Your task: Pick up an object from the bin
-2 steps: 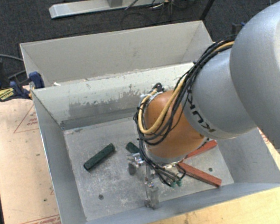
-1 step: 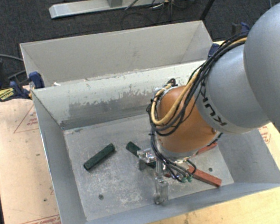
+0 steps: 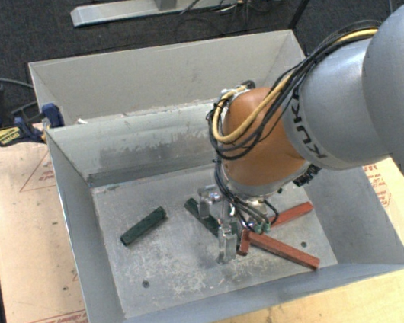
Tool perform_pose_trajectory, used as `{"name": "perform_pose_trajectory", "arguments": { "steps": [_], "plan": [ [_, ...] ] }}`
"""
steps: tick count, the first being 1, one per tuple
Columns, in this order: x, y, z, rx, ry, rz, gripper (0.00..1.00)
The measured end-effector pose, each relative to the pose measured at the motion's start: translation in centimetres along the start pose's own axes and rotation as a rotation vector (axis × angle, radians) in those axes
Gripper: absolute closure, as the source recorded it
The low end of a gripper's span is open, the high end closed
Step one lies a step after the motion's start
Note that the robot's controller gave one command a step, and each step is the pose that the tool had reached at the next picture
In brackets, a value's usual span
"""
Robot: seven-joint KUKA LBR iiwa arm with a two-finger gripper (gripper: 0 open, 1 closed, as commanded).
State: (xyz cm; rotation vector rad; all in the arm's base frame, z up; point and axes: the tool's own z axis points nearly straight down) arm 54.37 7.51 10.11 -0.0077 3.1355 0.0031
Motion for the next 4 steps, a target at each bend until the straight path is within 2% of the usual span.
{"name": "perform_pose_trajectory", "arguments": {
  "steps": [1,2,3,4],
  "plan": [
    [-1.8,-1.9,3.2,0.002,0.004,0.304,0.00],
    [-1.9,-1.8,3.1,0.001,0.004,0.304,0.00],
    [-1.9,-1.9,3.0,0.001,0.003,0.305,1.00],
    [-2.1,-1.8,0.4,0.001,0.002,0.305,1.00]
  ]
}}
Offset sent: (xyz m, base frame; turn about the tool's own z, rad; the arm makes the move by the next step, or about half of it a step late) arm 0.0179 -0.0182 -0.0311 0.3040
